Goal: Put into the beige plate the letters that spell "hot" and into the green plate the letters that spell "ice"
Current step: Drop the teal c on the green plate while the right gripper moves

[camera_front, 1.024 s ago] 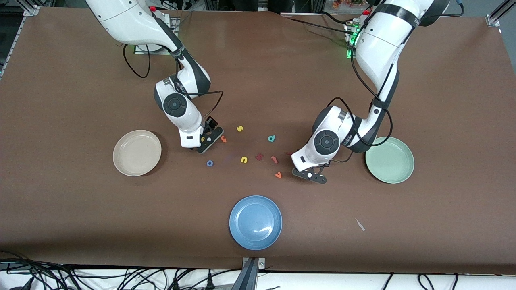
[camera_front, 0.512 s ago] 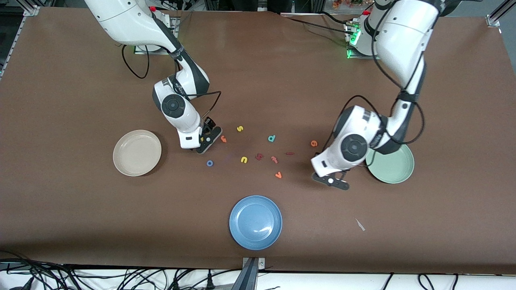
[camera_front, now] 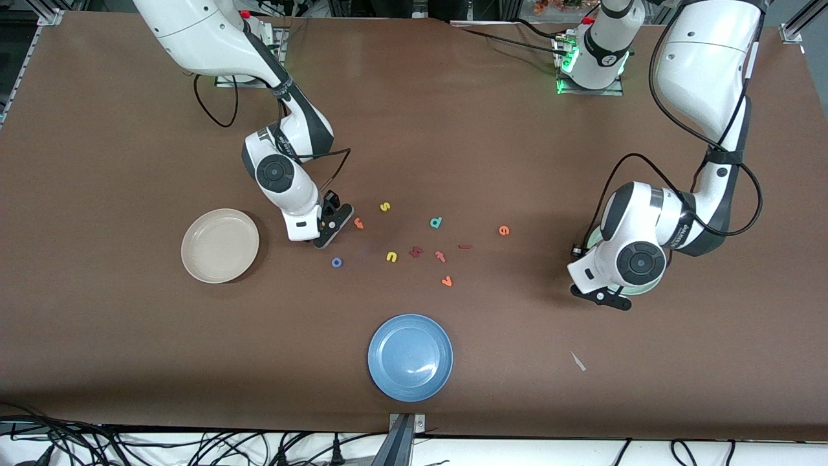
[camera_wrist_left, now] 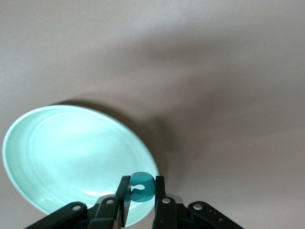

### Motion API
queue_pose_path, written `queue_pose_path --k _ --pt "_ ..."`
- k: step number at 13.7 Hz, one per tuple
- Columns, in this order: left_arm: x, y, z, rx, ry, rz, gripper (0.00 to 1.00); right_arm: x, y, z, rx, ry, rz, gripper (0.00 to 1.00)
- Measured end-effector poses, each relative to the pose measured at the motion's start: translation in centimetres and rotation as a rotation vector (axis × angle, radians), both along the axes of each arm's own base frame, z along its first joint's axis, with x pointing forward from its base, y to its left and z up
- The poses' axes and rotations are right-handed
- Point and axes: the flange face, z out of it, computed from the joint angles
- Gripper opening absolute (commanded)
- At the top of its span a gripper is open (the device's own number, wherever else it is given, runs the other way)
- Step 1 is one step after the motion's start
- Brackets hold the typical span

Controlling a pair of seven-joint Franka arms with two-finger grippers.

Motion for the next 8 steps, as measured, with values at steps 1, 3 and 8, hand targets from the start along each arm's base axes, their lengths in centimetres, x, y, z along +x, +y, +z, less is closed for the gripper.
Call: queue_pose_path --k 1,3,8 --pt "0.0 0.6 -0.3 0.012 0.004 -0.002 0.04 0.0 0.0 0.0 0.0 0.0 0.002 0.55" --pt "0.1 2.1 -0.6 0.027 0.01 -0.023 0.05 0.1 -0.1 0.0 0.0 -0.001 0.004 0.5" --pt "0.6 6.4 -3.5 -0.006 -0.002 -0.037 0.41 0.1 -0.1 0.2 0.0 -0.001 0.005 0.27"
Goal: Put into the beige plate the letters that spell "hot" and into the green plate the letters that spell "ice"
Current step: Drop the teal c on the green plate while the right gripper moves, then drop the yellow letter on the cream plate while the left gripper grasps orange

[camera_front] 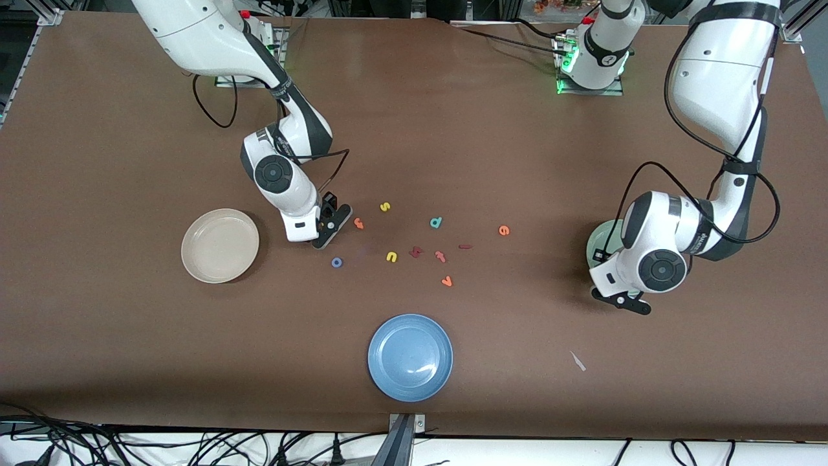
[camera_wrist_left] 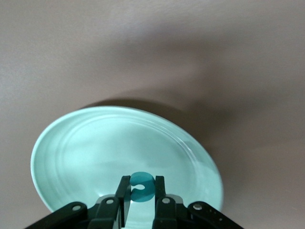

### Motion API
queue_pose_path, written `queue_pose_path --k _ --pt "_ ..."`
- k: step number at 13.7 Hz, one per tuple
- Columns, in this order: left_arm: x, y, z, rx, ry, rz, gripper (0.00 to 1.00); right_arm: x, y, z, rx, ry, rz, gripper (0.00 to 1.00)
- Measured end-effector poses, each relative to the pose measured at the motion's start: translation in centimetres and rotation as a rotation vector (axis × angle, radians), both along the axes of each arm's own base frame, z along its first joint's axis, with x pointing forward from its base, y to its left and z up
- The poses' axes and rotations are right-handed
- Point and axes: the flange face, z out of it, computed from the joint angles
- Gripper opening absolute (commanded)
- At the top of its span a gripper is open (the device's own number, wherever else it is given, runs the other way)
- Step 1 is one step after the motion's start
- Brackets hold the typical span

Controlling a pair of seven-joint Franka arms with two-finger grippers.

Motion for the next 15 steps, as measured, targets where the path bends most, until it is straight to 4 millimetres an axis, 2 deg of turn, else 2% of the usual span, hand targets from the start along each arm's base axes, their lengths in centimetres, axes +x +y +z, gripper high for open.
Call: queue_pose_path --k 1,2,4,6,9,11,13,15 --pt "0.1 0.9 -0.4 -0.004 0.001 0.004 0.77 0.0 0.0 0.0 0.0 0.0 0.0 0.23" --pt "0.1 1.5 -0.6 -0.008 0.004 0.003 1.0 0.0 0.0 0.0 0.0 0.0 0.0 0.2" --pt "0.1 1.2 -0.7 -0.012 0.004 -0.004 1.0 0.0 0.0 0.4 -0.002 0.001 0.0 0.15" --pt "0.0 -0.5 -0.5 -0.029 0.002 -0.026 1.0 0.0 0.0 0.3 -0.002 0.002 0.0 0.09" --pt "-0.2 -5.6 1.4 -0.074 -0.012 -0.066 1.0 0.1 0.0 0.5 -0.003 0.003 0.0 0.06" --pt "-1.0 -9.8 2.7 -0.087 -0.023 -0.025 1.0 0.6 -0.5 1.7 -0.022 0.02 -0.008 0.04" --pt "-2.2 -13.6 3.0 -0.095 -0.027 0.079 1.0 1.8 -3.0 4.2 -0.063 0.043 -0.04 0.03" --pt "-3.3 -16.5 3.0 -0.123 -0.011 0.168 0.99 2.9 -6.2 6.8 -0.094 0.053 -0.084 0.04"
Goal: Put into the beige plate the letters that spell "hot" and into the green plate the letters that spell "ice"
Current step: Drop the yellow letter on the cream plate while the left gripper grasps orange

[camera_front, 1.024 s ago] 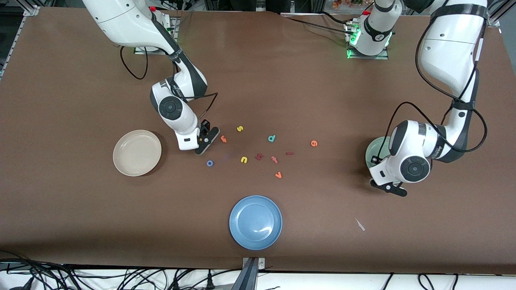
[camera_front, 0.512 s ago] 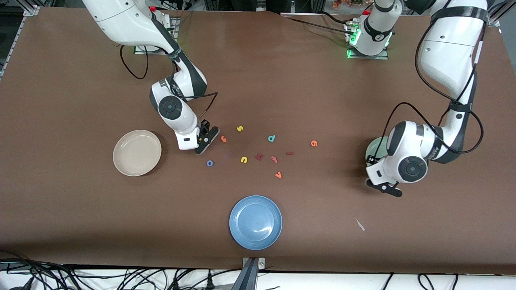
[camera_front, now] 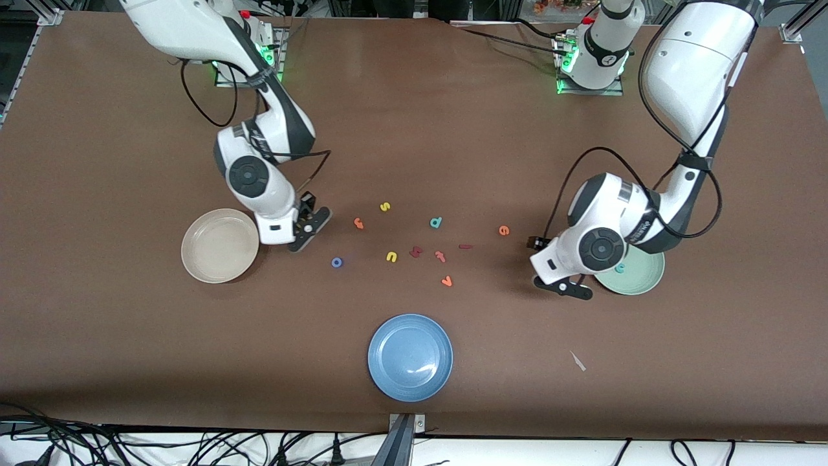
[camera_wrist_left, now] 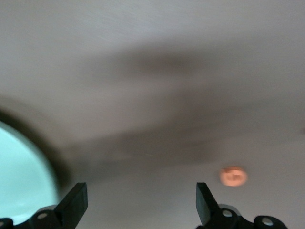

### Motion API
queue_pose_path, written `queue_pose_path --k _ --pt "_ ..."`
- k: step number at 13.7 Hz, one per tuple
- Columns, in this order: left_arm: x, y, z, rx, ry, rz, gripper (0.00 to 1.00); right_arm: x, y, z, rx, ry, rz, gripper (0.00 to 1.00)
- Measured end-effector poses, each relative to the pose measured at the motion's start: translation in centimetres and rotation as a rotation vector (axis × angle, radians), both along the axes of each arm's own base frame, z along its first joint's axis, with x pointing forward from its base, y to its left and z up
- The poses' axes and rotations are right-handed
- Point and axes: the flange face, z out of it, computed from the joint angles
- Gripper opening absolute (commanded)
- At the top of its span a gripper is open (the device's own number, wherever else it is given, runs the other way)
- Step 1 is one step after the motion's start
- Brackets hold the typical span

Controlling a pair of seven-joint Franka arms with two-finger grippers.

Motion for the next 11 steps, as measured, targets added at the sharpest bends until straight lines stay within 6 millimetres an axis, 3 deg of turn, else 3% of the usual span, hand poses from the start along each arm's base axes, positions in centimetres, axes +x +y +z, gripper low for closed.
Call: queue_pose_path --k 3,5,7,8,9,11 --pt "-2.0 -4.8 -0.3 -0.018 -0.008 0.083 0.9 1.5 -5.8 1.1 -0.041 -0.003 -0.093 0.04" --pt "-3.6 -6.9 -1.8 -0.031 -0.035 0.098 0.84 2.3 -10.0 0.9 -0.067 -0.003 -0.163 0.04" --pt "-4.8 -7.1 -3.9 -0.05 -0.058 0.107 0.84 2.8 -13.6 0.6 -0.08 -0.001 -0.233 0.05" --pt "-5.3 -6.9 -4.7 -0.057 -0.066 0.116 0.78 3.0 -15.1 0.4 -0.073 0.002 -0.271 0.08" --pt "-5.7 -6.6 -5.4 -0.058 -0.067 0.122 0.68 3.2 -16.4 0.2 -0.051 0.005 -0.32 0.11" --pt "-6.1 -6.3 -5.9 -0.057 -0.063 0.126 0.49 3.4 -18.1 -0.1 0.036 0.02 -0.451 0.31"
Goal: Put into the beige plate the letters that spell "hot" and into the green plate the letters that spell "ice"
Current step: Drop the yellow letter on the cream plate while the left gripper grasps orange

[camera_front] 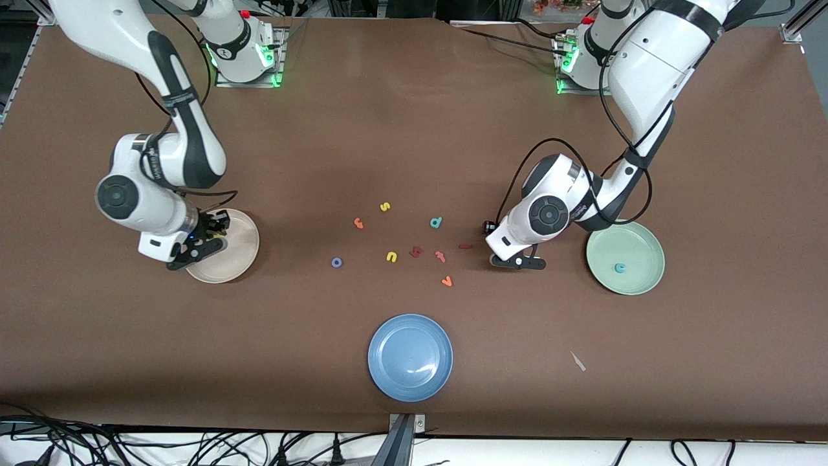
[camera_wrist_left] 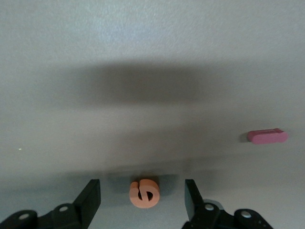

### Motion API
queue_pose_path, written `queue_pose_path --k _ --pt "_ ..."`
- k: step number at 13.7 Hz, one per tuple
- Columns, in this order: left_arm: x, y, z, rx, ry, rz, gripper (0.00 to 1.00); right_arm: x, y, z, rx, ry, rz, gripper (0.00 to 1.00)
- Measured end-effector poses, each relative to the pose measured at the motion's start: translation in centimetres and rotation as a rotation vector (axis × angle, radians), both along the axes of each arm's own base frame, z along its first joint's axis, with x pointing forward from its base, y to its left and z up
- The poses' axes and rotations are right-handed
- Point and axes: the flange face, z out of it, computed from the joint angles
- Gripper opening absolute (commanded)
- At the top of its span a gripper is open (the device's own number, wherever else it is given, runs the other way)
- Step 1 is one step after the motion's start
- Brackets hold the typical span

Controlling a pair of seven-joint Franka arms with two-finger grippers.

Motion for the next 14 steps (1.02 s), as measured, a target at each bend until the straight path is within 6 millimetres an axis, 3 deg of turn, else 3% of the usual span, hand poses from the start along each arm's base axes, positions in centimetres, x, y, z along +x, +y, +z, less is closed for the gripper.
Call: queue_pose_path --k 1,2,5,9,12,14 --pt "-0.1 0.1 -0.1 0.001 0.002 0.001 0.44 0.1 -0.4 0.0 0.041 -0.004 -0.055 0.85" --pt "-0.1 0.0 -0.1 0.001 0.002 0.0 0.44 0.2 -0.6 0.1 0.063 -0.01 -0.086 1.0" --pt "-0.2 0.0 -0.1 0.002 0.004 -0.001 0.36 0.4 -1.1 0.3 0.072 -0.017 -0.107 1.0" --pt "-0.3 0.1 0.0 0.003 0.003 -0.001 0.05 0.3 -0.4 0.4 0.076 -0.004 -0.16 1.0" --pt "-0.3 0.0 0.1 0.003 0.001 -0.001 0.0 0.0 3.1 1.0 0.071 0.022 -0.29 1.0" --pt "0.5 0.4 1.9 0.007 -0.015 0.005 0.0 -0.5 6.6 1.3 0.062 0.034 -0.364 1.0"
